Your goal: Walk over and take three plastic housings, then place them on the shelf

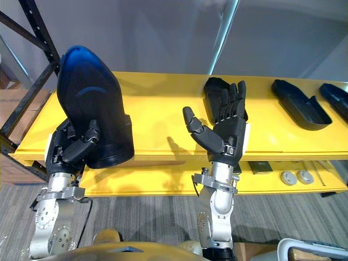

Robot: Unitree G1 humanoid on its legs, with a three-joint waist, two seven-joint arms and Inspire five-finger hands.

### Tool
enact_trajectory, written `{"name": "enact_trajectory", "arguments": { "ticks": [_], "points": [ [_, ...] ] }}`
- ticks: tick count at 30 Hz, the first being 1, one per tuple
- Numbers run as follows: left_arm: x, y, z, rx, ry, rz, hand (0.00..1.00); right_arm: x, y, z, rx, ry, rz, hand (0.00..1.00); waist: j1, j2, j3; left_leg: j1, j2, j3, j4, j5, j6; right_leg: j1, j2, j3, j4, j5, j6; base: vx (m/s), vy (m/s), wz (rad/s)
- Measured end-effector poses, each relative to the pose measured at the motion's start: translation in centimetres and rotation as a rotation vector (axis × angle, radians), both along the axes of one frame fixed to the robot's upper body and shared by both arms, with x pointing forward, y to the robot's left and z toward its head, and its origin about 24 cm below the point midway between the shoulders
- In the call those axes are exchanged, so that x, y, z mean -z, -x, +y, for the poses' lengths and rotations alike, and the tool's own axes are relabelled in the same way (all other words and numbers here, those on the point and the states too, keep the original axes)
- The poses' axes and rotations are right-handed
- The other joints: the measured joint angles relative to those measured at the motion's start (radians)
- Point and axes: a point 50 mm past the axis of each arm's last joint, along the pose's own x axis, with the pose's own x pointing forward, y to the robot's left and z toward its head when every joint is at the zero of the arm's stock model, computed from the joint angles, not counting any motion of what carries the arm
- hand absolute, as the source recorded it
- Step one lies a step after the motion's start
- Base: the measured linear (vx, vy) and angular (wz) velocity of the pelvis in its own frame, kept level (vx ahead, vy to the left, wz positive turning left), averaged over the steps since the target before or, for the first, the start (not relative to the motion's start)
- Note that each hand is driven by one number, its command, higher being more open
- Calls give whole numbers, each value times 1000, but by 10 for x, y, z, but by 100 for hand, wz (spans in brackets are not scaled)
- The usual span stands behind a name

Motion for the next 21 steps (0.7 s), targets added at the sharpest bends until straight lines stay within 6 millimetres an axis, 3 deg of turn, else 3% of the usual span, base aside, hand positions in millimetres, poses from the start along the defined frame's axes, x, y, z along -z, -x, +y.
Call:
{"name": "enact_trajectory", "arguments": {
  "ticks": [1, 3, 5, 9, 12, 18, 21],
  "points": [
    [0, -1, -1, 8, 2, 3, 0, -2, 0, 0, -2, 6, -8, 100, -4, 7, -4, 11, -3, 14, -36, 16, 5, -18, 55, -1, 21, -66, 2, 54, 33, -34],
    [-2, -5, -5, 25, -2, -2, 0, -2, 1, -3, 0, 20, -6, 100, -13, 10, -2, 21, -16, 27, -83, 46, 5, -22, 98, -24, -10, -108, -48, 16, 25, -25],
    [-6, -10, -7, 32, -29, -16, 0, -4, -1, -8, -8, 58, -13, 100, -14, 7, -4, 10, -38, 40, -101, 65, 6, -12, 96, -37, -81, -109, -56, -45, 0, -15],
    [-8, -16, -17, 60, 9, -27, 0, -7, -14, -19, 2, 124, 1, 100, -25, 50, 13, 1, -26, 37, -130, 108, -11, 16, 121, -50, -176, -103, -44, -76, -85, -6],
    [-6, -14, -21, 65, 36, -21, 0, -7, -13, -24, 28, 122, 6, 100, -12, 70, 15, 37, -11, 40, -180, 129, -33, 10, 152, -14, -201, -105, -47, -114, -96, -31],
    [-16, -13, -20, 51, 36, -60, 0, -8, -1, -27, 30, 132, 6, 100, -22, 68, 14, 71, -11, 49, -219, 134, -46, -3, 168, 28, -203, -91, -41, -15, -29, -28],
    [-26, -18, -15, -18, 26, -92, 0, -5, 3, -19, -24, 133, 37, 100, -30, 67, 13, 73, -13, 68, -226, 137, -47, -4, 168, 46, -215, -73, -39, 51, 15, -15]
  ]
}}
